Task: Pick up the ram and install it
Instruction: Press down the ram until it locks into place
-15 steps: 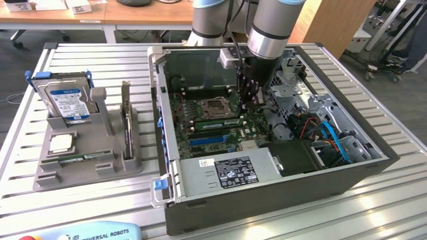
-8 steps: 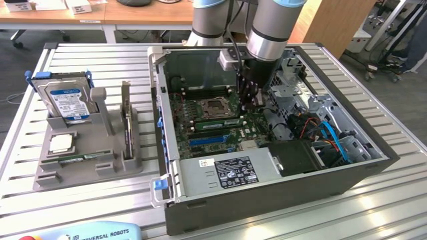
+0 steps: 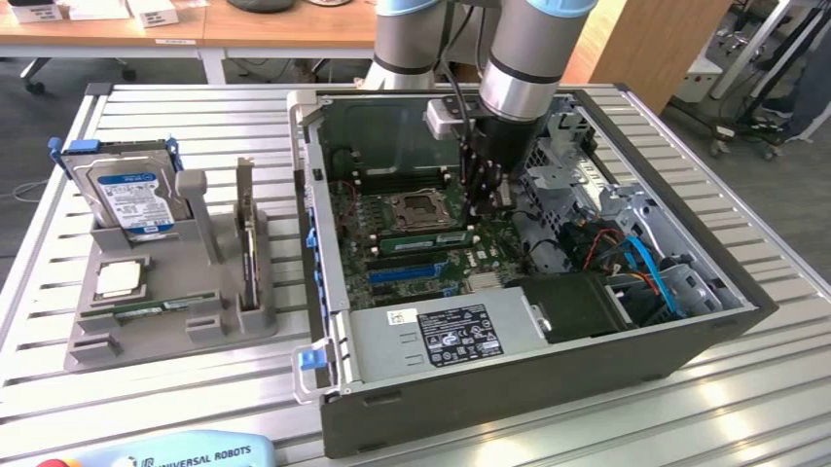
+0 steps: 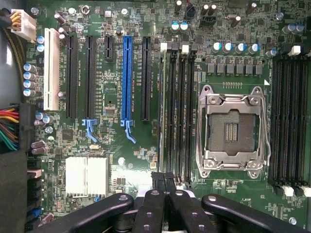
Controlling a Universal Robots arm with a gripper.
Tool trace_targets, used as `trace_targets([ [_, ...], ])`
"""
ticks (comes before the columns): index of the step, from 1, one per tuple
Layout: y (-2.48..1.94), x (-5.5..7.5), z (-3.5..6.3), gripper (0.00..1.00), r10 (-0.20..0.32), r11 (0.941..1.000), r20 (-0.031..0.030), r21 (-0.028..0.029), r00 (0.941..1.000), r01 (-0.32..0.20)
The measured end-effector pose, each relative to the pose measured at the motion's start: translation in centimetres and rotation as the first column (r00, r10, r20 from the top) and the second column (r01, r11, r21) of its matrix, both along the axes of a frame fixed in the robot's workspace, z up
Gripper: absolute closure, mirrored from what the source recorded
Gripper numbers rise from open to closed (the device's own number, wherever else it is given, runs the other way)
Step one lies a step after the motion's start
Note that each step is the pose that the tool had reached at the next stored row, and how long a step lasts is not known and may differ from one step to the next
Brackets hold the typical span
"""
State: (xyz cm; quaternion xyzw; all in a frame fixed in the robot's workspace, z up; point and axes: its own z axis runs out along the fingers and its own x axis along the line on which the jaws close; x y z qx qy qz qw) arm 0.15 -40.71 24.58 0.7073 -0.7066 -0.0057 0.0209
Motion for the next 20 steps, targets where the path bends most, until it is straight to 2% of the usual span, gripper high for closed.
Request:
trace_targets([
  [5, 0.01, 0.58, -0.01, 0.9, 0.0, 1.0, 0.0001, 0.0002, 1.0, 0.0],
  [20, 0.0, 0.59, -0.73, 0.9, 0.0, 1.0, 0.0, 0.0, 1.0, 0.0],
])
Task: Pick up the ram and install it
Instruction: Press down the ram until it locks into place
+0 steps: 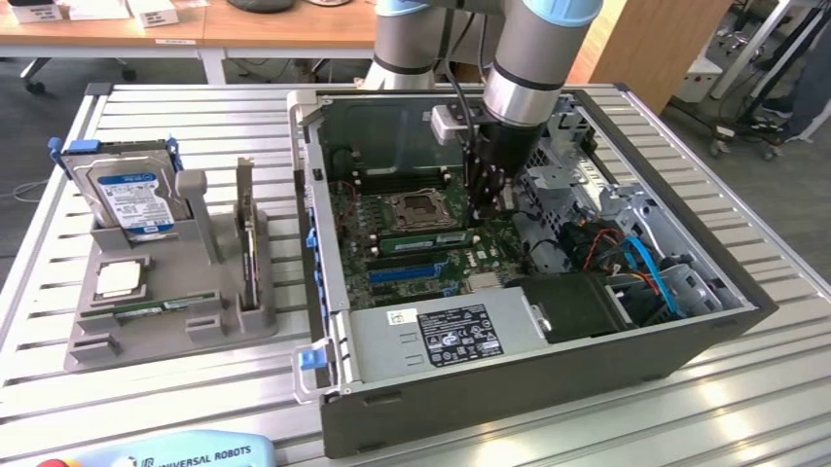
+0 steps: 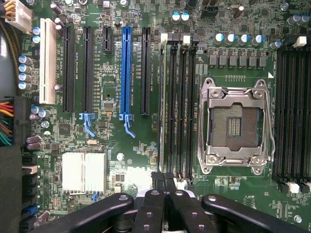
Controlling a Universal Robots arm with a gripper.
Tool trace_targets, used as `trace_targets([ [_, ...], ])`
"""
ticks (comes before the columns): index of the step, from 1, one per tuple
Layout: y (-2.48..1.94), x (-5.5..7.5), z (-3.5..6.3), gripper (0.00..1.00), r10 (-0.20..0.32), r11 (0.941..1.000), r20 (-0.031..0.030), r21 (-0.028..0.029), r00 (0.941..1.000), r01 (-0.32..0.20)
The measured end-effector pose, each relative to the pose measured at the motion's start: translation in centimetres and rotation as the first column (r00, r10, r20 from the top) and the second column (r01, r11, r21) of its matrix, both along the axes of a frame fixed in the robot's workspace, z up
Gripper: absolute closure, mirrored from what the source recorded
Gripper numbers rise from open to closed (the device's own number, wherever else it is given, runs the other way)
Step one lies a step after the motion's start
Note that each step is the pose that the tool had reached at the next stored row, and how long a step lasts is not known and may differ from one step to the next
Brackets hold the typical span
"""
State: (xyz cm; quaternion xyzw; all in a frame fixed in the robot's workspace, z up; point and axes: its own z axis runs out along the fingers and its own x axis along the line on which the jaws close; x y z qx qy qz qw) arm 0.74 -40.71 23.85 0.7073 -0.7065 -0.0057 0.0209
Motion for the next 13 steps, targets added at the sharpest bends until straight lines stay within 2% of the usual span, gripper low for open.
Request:
trace_targets([
  [3, 0.05, 0.0, -0.02, 0.9, 0.0, 1.0, 0.0001, 0.0003, 1.0, 0.0],
  [6, 0.32, 0.01, -0.07, 0.9, 0.0, 1.0, 0.0001, 0.0003, 1.0, 0.0],
  [13, 0.33, 0.0, -0.3, 0.9, 0.0, 1.0, 0.0001, 0.0001, 1.0, 0.0],
])
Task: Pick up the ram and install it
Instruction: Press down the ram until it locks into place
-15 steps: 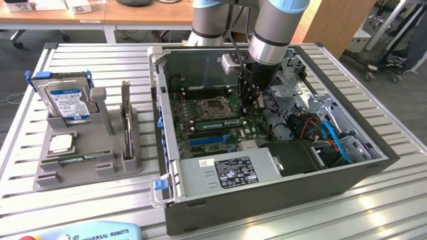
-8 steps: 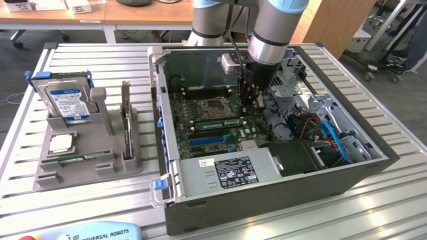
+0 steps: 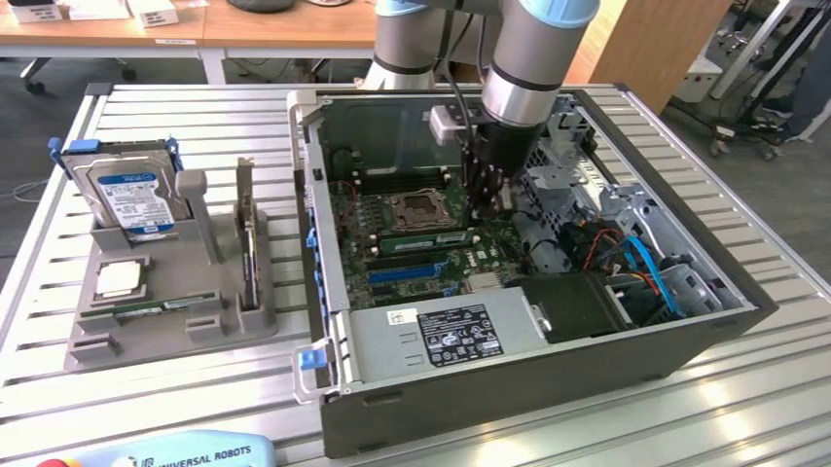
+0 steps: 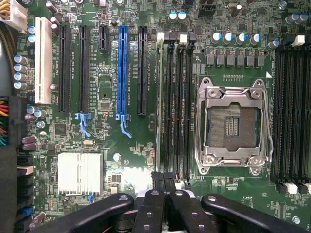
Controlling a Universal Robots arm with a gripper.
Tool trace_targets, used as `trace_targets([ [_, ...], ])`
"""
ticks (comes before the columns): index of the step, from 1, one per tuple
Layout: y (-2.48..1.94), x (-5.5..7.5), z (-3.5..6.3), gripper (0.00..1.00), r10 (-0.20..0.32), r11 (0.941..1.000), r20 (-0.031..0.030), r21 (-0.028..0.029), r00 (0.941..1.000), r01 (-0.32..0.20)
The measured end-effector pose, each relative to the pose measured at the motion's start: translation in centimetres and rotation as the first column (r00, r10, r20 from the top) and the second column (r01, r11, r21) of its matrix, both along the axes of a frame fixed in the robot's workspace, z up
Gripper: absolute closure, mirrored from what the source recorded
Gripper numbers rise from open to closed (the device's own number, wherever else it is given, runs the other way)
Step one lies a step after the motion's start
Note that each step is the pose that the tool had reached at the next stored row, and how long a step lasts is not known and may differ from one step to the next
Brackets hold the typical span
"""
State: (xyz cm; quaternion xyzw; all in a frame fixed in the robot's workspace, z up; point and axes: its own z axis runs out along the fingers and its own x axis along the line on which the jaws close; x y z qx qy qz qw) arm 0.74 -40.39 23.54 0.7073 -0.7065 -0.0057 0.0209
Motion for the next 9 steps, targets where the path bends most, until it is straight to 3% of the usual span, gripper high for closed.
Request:
trace_targets([
  [9, 0.01, 0.0, -0.37, 0.9, 0.0, 1.0, 0.0002, 0.0004, 1.0, 0.0],
])
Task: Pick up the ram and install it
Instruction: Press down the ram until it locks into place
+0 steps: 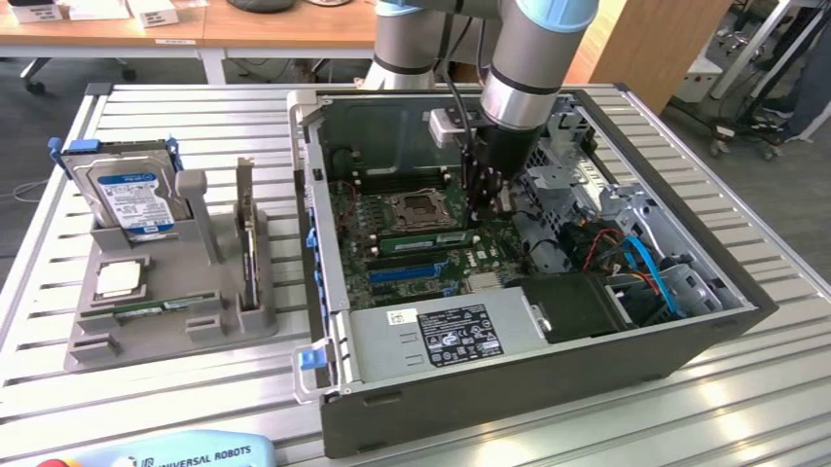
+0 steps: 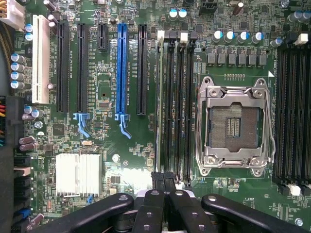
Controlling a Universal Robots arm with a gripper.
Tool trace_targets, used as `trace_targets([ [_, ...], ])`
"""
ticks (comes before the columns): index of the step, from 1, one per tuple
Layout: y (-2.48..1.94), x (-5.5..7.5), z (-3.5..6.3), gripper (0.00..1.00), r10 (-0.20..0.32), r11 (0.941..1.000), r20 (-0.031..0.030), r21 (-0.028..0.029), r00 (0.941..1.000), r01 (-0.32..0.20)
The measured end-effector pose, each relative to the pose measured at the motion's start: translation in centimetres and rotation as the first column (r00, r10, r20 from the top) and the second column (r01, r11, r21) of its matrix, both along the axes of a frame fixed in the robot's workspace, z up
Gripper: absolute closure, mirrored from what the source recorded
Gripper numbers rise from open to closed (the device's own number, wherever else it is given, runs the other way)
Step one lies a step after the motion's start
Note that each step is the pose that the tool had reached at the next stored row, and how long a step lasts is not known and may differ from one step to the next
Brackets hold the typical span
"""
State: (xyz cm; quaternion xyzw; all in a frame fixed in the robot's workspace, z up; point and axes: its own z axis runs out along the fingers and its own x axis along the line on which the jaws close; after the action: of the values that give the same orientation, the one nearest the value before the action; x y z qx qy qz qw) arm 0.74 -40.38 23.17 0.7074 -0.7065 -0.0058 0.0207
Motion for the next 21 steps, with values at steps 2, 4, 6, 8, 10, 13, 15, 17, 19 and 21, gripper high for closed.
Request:
trace_targets([
  [2, -0.01, 0.0, -0.11, 0.9, 0.0, 1.0, -0.0001, -0.0002, 1.0, 0.0],
  [4, -0.01, 0.0, -0.12, 0.9, 0.0, 1.0, -0.0001, -0.0005, 1.0, 0.0],
  [6, -0.01, 0.0, -0.13, 0.9, 0.0, 1.0, -0.0001, -0.0005, 1.0, 0.0],
  [8, 0.0, 0.0, -0.25, 0.9, 0.0, 1.0, 0.0001, 0.0002, 1.0, 0.0],
  [10, -0.01, 0.0, -0.37, 0.9, 0.0, 1.0, 0.0, 0.0, 1.0, 0.0],
  [13, -0.01, 0.0, -0.39, 0.9, 0.0, 1.0, -0.0001, -0.0003, 1.0, 0.0],
  [15, -0.01, 0.0, -0.41, 0.9, 0.0, 1.0, -0.0001, -0.0001, 1.0, 0.0],
  [17, 0.0, 0.0, -0.53, 0.9, 0.0, 1.0, 0.0001, 0.0004, 1.0, 0.0],
  [19, -0.01, 0.0, -0.57, 0.9, 0.0, 1.0, -0.0001, -0.0001, 1.0, 0.0],
  [21, -0.01, 0.0, -0.58, 0.9, 0.0, 1.0, -0.0001, -0.0001, 1.0, 0.0],
])
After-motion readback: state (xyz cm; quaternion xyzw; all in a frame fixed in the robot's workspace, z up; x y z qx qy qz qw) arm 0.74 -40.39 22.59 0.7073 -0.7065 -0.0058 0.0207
